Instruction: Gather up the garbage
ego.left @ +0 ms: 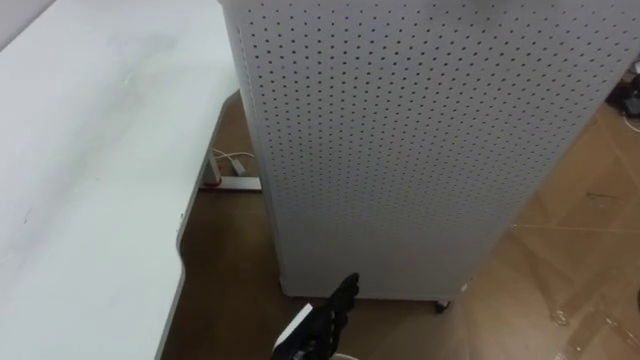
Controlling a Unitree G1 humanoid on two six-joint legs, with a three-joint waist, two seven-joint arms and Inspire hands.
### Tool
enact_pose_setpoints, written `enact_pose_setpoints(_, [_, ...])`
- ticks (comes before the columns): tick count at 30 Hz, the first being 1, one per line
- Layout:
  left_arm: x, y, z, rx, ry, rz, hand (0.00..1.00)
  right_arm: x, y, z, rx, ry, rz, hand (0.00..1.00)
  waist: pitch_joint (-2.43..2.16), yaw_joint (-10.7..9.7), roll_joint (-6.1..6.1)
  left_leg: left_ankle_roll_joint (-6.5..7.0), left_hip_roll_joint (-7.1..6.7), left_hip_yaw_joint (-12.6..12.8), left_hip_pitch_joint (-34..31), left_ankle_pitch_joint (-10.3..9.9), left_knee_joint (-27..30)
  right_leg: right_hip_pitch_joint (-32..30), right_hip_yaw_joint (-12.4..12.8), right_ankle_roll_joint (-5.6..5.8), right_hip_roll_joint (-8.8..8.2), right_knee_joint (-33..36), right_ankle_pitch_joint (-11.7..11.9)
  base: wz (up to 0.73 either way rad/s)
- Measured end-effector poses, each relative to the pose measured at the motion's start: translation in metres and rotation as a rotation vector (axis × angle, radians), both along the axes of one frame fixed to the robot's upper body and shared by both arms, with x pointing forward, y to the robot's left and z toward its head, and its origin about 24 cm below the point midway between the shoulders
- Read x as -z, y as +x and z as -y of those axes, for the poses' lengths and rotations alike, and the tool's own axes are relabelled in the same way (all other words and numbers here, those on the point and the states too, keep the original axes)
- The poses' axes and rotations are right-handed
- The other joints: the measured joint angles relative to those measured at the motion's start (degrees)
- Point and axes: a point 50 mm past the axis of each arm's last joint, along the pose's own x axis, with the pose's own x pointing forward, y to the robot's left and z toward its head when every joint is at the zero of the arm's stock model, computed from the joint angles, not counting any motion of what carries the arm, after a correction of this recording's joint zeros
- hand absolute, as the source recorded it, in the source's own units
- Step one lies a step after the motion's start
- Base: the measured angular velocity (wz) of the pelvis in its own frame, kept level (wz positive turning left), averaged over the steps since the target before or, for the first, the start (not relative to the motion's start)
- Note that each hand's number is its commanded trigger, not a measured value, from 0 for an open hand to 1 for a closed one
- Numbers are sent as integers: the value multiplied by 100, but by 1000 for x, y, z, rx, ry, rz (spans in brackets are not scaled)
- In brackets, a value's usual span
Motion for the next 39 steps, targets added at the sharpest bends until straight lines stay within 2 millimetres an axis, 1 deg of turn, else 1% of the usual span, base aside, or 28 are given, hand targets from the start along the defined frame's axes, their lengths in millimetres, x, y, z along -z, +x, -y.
enact_pose_setpoints(5, [-1,2,-5,-7,24,14,0,0,0,2,5,0,1,100,-6,-1,2,0,12,1,13,0,6,11,-7,-3,3,-2,6,0])
enact_pose_setpoints(9, [-7,6,-10,-22,135,105,0,-1,0,6,12,-7,5,100,-13,-8,14,0,16,-10,35,0,6,46,-49,-10,1,-13,10,1])
enact_pose_setpoints(11, [-18,10,-9,-28,179,188,0,-1,0,8,35,-3,16,100,-18,-18,24,-1,13,-29,32,0,4,56,-67,-10,-4,-15,10,7])
enact_pose_setpoints(13, [-43,18,-9,-58,213,336,0,-2,1,11,62,2,24,100,-25,-17,35,-1,3,-33,117,0,-19,132,-48,-9,-11,-28,10,0])
enact_pose_setpoints(14, [-49,20,-10,-70,212,371,0,-3,1,12,68,4,27,100,-31,-7,44,-1,2,-33,155,0,-35,174,-49,-5,-6,-50,13,-7])
enact_pose_setpoints(16, [-69,23,-16,-130,202,477,0,-3,0,16,97,7,33,100,-66,-7,91,-1,-2,-30,349,1,-134,351,-31,10,27,-145,34,-5])
enact_pose_setpoints(17, [-73,25,-18,-144,205,499,0,-3,0,17,108,9,34,100,-71,-13,99,-1,-1,-29,397,1,-147,394,-33,17,33,-181,40,0])
enact_pose_setpoints(18, [-79,26,-22,-177,207,531,0,-2,-3,20,125,10,34,100,-99,-16,121,-2,0,-26,482,1,-188,460,-32,21,42,-224,46,0])
enact_pose_setpoints(22, [-98,28,-34,-267,217,627,0,1,-13,25,136,1,19,100,-133,-49,163,-16,9,-17,831,10,-374,806,-48,42,79,-414,62,0])
enact_pose_setpoints(23, [-101,28,-35,-275,215,643,0,1,-14,25,136,0,17,100,-138,-61,162,-17,6,-10,863,10,-399,827,-46,43,78,-416,62,0])
enact_pose_setpoints(25, [-117,25,-36,-296,204,719,0,1,-15,27,136,-5,15,100,-140,-136,164,-17,1,-7,921,10,-414,910,-45,62,84,-484,74,0])
enact_pose_setpoints(28, [-134,22,-33,-316,174,806,0,1,-16,29,138,-16,14,100,-142,-148,167,-17,4,-5,1032,10,-447,1027,-16,75,103,-567,107,-8])
enact_pose_setpoints(30, [-138,23,-33,-325,172,827,0,1,-16,31,144,-26,15,100,-151,-157,183,-18,14,-1,1133,11,-514,1121,-10,77,135,-611,139,-11])
enact_pose_setpoints(34, [-141,25,-39,-361,195,849,0,0,-16,33,150,-38,22,100,-149,-142,181,-18,33,64,1314,11,-555,1249,115,65,181,-655,151,-15])
enact_pose_setpoints(36, [-143,26,-42,-378,208,861,0,-1,-14,32,151,-38,30,100,-149,-169,181,-19,46,63,1327,11,-568,1256,123,53,187,-669,165,-7])
enact_pose_setpoints(39, [-146,28,-43,-380,263,909,0,0,-17,33,156,-45,25,100,-148,-185,183,-32,68,67,1330,16,-572,1303,113,40,222,-704,193,0])
